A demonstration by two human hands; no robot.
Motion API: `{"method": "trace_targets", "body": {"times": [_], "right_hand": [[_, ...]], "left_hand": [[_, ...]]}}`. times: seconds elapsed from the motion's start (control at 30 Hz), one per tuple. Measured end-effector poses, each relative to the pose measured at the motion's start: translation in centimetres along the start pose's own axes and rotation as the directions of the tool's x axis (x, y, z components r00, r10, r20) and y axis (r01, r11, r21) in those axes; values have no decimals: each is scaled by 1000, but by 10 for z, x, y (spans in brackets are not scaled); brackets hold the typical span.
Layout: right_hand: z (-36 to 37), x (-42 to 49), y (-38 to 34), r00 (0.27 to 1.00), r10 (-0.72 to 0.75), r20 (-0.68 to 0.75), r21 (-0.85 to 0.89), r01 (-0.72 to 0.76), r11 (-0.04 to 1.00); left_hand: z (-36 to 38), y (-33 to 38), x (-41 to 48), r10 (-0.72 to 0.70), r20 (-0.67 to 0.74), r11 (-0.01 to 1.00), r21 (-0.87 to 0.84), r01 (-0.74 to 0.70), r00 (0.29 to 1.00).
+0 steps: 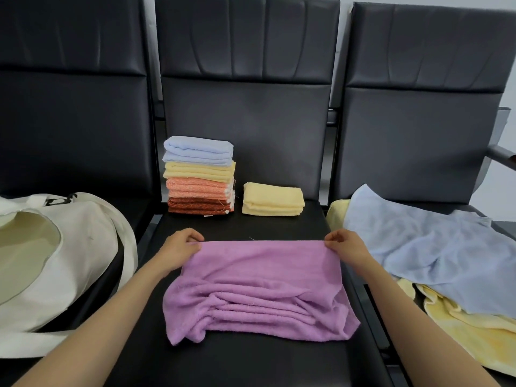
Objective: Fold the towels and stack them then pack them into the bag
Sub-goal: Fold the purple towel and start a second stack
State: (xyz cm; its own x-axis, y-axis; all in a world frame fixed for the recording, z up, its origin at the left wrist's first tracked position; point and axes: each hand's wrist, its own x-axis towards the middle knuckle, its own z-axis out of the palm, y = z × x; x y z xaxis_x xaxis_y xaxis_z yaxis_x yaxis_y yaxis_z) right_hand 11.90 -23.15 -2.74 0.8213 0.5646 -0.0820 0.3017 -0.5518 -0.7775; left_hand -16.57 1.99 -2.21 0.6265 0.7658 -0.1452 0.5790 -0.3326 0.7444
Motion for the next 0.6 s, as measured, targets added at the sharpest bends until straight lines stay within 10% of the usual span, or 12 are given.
{"method": "trace_targets", "body": {"times": [0.6], "right_hand": [[21,3,6,985,-47,167,-322,99,942]], "left_hand": [[19,-21,15,-66,-89,945,314,91,994]]}}
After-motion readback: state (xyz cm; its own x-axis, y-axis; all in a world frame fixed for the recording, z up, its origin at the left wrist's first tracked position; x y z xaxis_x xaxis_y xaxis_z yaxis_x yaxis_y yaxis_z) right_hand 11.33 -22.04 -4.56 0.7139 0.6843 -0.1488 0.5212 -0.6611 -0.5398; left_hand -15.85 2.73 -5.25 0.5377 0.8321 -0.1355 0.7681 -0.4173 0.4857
